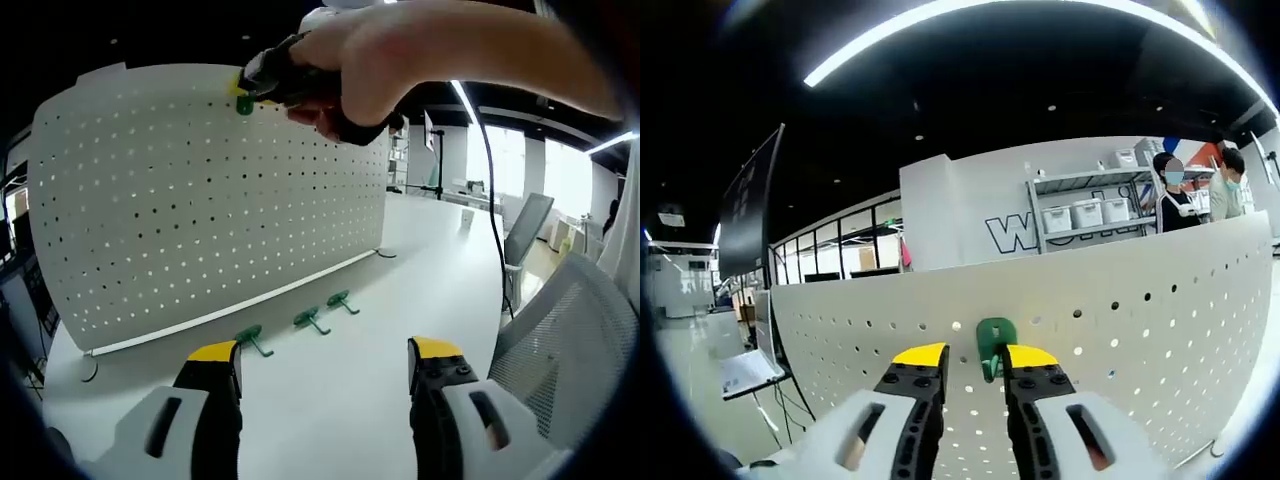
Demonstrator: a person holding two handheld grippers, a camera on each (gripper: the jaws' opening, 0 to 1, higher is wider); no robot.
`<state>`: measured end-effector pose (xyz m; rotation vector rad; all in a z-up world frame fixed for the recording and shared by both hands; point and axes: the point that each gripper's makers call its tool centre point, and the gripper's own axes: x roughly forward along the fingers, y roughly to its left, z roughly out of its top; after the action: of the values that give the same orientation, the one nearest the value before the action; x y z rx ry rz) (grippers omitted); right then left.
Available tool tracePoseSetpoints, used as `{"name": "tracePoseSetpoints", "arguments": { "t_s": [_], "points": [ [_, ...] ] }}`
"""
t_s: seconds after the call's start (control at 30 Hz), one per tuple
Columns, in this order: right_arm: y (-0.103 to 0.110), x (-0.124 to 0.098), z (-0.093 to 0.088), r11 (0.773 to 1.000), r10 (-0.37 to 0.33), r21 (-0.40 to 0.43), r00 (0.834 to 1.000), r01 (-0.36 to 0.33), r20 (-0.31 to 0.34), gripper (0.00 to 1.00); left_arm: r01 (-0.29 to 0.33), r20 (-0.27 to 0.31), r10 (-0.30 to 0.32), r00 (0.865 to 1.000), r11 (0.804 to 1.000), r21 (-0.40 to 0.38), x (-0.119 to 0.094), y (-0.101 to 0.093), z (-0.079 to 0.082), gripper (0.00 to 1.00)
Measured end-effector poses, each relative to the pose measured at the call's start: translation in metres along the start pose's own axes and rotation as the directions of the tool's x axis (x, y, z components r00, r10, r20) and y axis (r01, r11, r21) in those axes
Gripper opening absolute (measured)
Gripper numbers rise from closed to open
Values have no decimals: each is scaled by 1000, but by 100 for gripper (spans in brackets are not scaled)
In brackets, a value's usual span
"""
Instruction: Insert the hook assembly into the mounting plate slot until the hook locks in place.
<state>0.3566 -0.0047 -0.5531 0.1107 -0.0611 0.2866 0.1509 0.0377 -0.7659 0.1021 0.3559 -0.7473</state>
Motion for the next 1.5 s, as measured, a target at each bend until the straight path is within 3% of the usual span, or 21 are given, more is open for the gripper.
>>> {"name": "tracePoseSetpoints", "arguments": {
  "t_s": [0.07, 0.1, 0.17, 0.23, 0.27, 0.6, 0.7, 1.17, 1.5],
  "points": [
    [1, 0, 2, 999, 36, 30, 999, -36, 12, 25, -3, 1, 3, 1000, 1000, -1, -1, 1, 0, 69],
    [-1, -1, 2, 999, 44, 16, 999, -44, 7, 27, -5, 0, 5, 1000, 1000, -1, -1, 1, 0, 69],
    [10, -1, 0, 991, 135, -4, 991, -135, -5, 31, -7, -4, 7, 1000, 1000, -2, -1, 2, -1, 69],
    [8, -2, 2, 987, 154, -44, 988, -154, 0, 33, -7, -5, 7, 1000, 1000, -3, -1, 2, -1, 69],
    [10, -5, 4, 982, 189, -6, 982, -189, 13, 34, -7, -6, 7, 1000, 1000, -3, -1, 2, -1, 69],
    [2, -14, 6, 968, 251, -30, 968, -250, 15, 37, 12, -14, -11, 1000, 1000, 6, 2, -2, -3, 69],
    [7, -19, 5, 953, 296, -62, 955, -295, 7, 38, 5, -6, -5, 1000, 1000, -7, 1, 2, -2, 69],
    [-3, -50, 0, 933, 356, -62, 934, -355, 6, 44, -6, -1, 6, 1000, 1000, -19, 0, 5, -2, 69],
    [-14, -63, -2, 935, 350, -55, 937, -350, 3, 45, -4, 1, 4, 1000, 1000, -15, 0, 4, -1, 69]
  ]
}}
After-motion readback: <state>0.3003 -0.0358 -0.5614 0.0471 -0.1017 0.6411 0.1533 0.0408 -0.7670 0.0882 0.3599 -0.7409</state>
